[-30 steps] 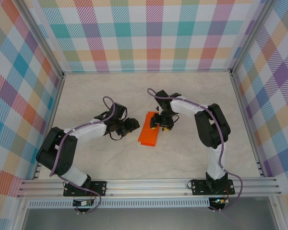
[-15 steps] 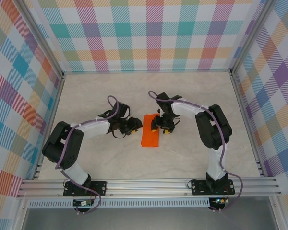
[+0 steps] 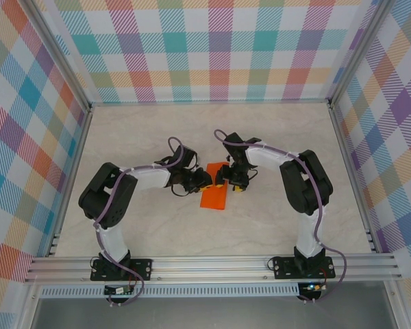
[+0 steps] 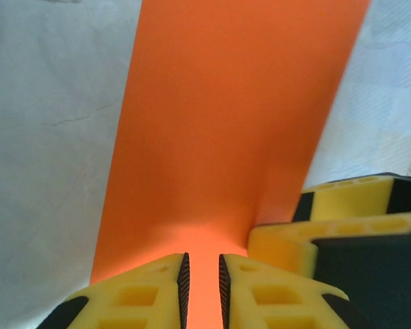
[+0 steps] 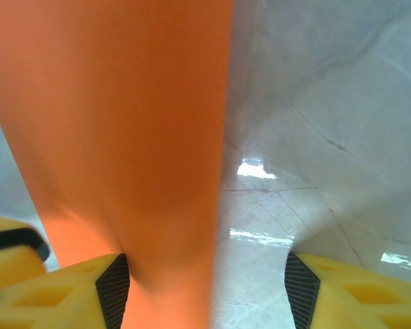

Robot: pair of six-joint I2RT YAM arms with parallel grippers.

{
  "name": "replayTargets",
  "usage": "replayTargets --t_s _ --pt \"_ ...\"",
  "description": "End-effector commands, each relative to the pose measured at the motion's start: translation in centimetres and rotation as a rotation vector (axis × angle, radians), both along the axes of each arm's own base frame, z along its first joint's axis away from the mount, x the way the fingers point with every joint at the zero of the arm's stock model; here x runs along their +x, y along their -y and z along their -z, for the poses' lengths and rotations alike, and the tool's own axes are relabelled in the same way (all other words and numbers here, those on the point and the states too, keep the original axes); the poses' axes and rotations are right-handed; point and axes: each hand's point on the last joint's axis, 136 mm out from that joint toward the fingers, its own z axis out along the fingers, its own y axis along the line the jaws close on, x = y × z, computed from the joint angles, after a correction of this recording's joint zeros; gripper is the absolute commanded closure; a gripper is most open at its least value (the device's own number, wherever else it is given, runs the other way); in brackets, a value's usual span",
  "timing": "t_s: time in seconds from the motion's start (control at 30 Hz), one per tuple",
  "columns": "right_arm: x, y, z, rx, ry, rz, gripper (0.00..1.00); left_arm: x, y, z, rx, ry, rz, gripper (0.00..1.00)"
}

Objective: Fold a paper plane with a square sheet of paper (pick it up from the middle)
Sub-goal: Fold the square sheet of paper in half at the center of the table.

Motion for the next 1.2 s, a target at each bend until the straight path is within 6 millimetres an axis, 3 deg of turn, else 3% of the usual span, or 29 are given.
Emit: replayTargets --t_s 0.0,0.27,0.53,0.7,0.8,0.93,1.07,1.17 --pt "0.1 -0.4 -0.5 0.033 0.012 0.031 0.36 -0.4 0.5 1.0 0.024 -0.031 0.021 0.82" --pt "0.4 -0.7 -1.7 0.116 0.043 0.128 0.36 -0.6 0.5 1.6 0.048 -0.032 0.022 0.84" --pt "0.4 -1.0 -1.1 0.147 0.037 0.164 0.5 -0.4 0.6 1.5 0.048 -0.025 0.025 0.84" --pt "0.3 -0.4 -0.4 0.107 0.03 0.177 0.53 0.1 0.0 -0.6 0.053 0.042 -0.004 0.77" --pt "0.2 -0.1 -0.2 0.079 0.02 0.162 0.52 0.8 -2.1 -3.0 0.127 0.128 -0.079 0.71" --pt "0.1 0.0 0.1 0.056 0.0 0.13 0.52 1.2 -6.5 -5.1 0.276 0.207 -0.228 0.65" --pt "0.1 0.4 0.1 0.024 -0.005 0.128 0.5 0.4 -9.6 -5.5 0.352 0.202 -0.311 0.65" --pt "0.1 0.4 0.3 0.019 -0.015 0.144 0.48 0.1 -10.3 -5.4 0.344 0.2 -0.339 0.63"
